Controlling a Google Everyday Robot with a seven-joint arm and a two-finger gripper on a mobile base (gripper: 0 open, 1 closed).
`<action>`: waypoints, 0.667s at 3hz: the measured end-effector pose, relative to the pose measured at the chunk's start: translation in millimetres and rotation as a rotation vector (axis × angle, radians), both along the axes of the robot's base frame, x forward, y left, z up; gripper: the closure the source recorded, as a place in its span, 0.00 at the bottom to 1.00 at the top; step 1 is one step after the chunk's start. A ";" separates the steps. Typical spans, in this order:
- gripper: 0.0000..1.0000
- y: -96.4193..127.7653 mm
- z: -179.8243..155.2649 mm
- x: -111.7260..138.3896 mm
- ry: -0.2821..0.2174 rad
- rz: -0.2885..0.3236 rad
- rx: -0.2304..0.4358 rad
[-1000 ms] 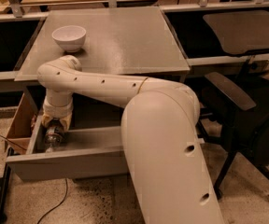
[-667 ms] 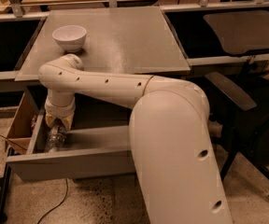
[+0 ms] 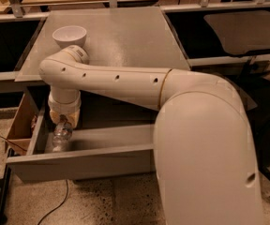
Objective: Pick water bottle from top drawer and place on counter
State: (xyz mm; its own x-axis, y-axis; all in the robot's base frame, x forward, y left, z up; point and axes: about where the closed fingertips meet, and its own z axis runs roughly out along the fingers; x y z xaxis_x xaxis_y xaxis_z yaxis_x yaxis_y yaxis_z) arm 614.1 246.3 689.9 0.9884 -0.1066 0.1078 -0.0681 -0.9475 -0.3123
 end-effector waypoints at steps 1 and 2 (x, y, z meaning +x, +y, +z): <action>1.00 -21.8 28.1 -9.6 -0.043 -0.049 -0.019; 1.00 -39.6 54.4 -17.2 -0.090 -0.108 -0.027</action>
Offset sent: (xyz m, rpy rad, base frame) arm -0.0260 -0.0625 0.0918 -0.0318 -0.1541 -0.1867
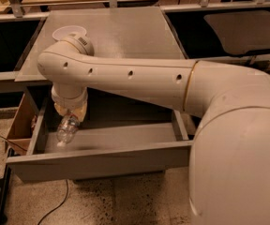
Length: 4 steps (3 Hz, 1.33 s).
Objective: Pick water bottle from top drawer and place on counter
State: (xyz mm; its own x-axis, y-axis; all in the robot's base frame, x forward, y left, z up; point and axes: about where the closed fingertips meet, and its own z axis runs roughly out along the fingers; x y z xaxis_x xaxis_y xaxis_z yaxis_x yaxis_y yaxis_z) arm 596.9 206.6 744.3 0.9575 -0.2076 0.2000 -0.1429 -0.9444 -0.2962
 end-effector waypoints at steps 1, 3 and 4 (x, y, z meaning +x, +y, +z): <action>1.00 -12.4 22.8 -3.4 -0.041 -0.050 0.000; 1.00 -25.2 58.1 -7.1 -0.091 -0.084 -0.003; 1.00 -30.2 75.3 -12.1 -0.115 -0.095 -0.006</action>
Offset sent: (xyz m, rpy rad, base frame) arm -0.0059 -0.0287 0.0682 0.0021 -0.1036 -0.0993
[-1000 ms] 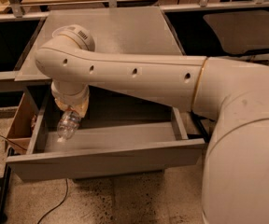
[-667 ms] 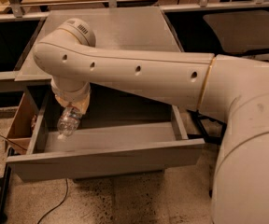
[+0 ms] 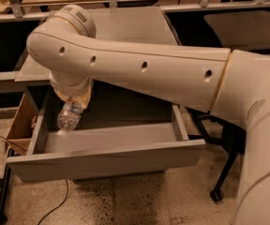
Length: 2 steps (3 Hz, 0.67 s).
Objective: Pick water bottle from top drawer and place on counter
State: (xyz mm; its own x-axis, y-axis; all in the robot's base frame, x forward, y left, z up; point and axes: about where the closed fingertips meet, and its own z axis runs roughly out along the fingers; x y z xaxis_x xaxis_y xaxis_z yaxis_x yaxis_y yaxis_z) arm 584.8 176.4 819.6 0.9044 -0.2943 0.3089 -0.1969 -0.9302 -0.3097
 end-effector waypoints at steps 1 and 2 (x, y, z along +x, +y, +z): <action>1.00 -5.3 28.9 -5.3 -0.031 -0.007 -0.014; 1.00 -6.7 54.1 4.0 -0.068 -0.029 -0.026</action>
Offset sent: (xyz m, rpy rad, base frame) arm 0.0192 -0.0054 0.0869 -0.0320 -0.1183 -0.0588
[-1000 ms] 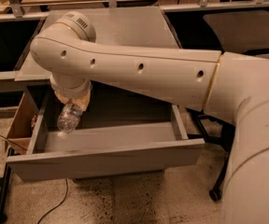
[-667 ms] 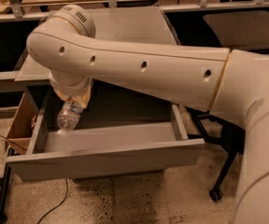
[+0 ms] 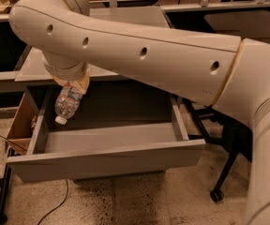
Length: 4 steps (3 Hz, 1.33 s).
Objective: Pick water bottle from top drawer and place on counter
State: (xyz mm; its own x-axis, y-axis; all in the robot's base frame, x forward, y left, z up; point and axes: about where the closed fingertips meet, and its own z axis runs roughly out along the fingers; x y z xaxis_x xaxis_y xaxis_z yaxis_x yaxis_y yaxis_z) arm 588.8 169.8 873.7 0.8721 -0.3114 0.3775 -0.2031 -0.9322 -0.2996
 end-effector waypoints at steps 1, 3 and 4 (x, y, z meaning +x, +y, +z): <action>1.00 0.3 16.8 23.8 -0.028 -0.022 0.004; 1.00 -20.6 25.6 88.3 -0.033 -0.114 0.082; 1.00 -41.0 22.1 111.2 -0.023 -0.190 0.161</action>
Offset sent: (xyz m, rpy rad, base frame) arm 0.1037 -0.0104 0.0367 0.0487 -0.0405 -0.1003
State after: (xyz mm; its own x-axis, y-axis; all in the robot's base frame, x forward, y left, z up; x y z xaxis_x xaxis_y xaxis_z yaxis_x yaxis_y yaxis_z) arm 700.1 128.8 895.9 0.7839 -0.5264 0.3292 -0.3611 -0.8179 -0.4479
